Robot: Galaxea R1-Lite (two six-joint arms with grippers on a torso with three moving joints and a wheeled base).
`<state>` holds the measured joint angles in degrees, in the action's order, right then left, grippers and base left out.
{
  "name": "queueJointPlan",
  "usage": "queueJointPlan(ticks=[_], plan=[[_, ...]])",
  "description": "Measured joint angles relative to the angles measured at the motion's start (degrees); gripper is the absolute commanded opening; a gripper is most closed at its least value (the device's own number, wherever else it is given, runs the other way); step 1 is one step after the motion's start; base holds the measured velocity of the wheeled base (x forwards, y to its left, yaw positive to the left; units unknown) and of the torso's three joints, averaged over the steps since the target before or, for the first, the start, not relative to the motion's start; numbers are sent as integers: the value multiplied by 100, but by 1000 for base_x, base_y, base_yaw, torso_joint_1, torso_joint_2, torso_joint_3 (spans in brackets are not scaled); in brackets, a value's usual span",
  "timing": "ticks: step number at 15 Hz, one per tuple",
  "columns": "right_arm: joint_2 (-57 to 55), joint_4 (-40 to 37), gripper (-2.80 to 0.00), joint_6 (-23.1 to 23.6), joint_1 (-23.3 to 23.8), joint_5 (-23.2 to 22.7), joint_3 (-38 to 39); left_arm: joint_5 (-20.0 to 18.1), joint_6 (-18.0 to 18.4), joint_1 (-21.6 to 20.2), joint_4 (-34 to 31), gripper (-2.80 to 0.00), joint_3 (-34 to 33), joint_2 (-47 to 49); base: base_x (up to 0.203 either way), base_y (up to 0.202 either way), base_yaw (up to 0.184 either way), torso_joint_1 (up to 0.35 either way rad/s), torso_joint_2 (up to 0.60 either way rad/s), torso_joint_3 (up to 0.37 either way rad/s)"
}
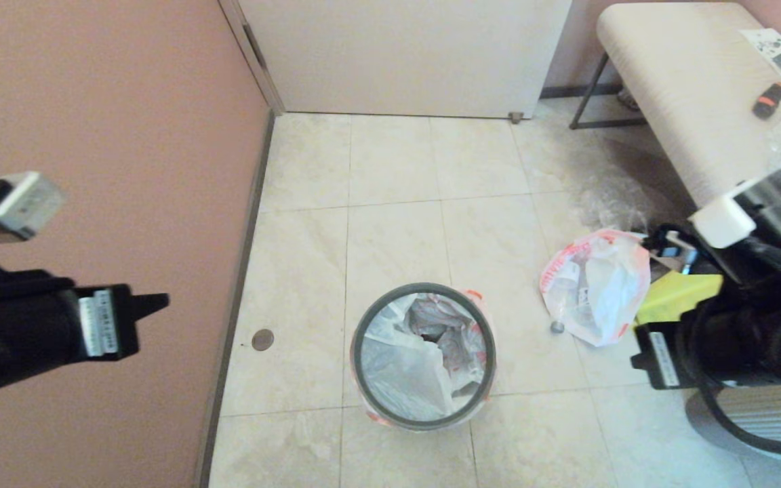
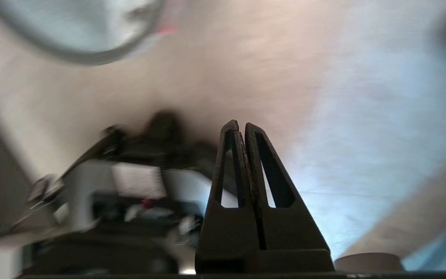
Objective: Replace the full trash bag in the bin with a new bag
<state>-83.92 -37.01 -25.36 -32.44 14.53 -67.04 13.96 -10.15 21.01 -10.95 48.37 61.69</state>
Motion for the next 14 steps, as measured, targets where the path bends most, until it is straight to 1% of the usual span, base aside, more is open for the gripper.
queueJointPlan(ticks=[1,2,4,7,9,11,12,13,14], plan=[[454,2,-280,-2,135,136,340,134,-12,-96,-43,-280,-174,-465,0,0,0,0,0,0],[850,2,-280,-9,297,215,651,184,-21,-204,-116,-280,-317,-877,0,0,0,0,0,0],[1659,17,-280,-49,755,299,1275,255,-39,-619,-264,-280,-628,-1734,0,0,0,0,0,0],[2737,-4,-280,-198,1418,376,1660,274,-40,-1314,-327,-280,-1002,-2823,0,0,0,0,0,0],[3500,-17,-280,-166,1796,411,1720,258,-39,-1586,-355,-280,-1232,-3497,0,0,0,0,0,0],[4330,-113,-280,25,2143,429,1757,202,-34,-1760,-372,-280,-1624,-4100,0,0,0,0,0,0],[4777,-211,-280,217,2328,434,1776,147,-15,-1848,-399,-280,-1825,-4397,0,0,0,0,0,0],[5204,-310,-280,462,2514,435,1803,10,27,-1929,-494,-280,-1998,-4669,0,0,0,0,0,0],[5607,-384,-280,747,2703,435,1857,-230,73,-1991,-608,-280,-2143,-4915,0,0,0,0,0,0]])
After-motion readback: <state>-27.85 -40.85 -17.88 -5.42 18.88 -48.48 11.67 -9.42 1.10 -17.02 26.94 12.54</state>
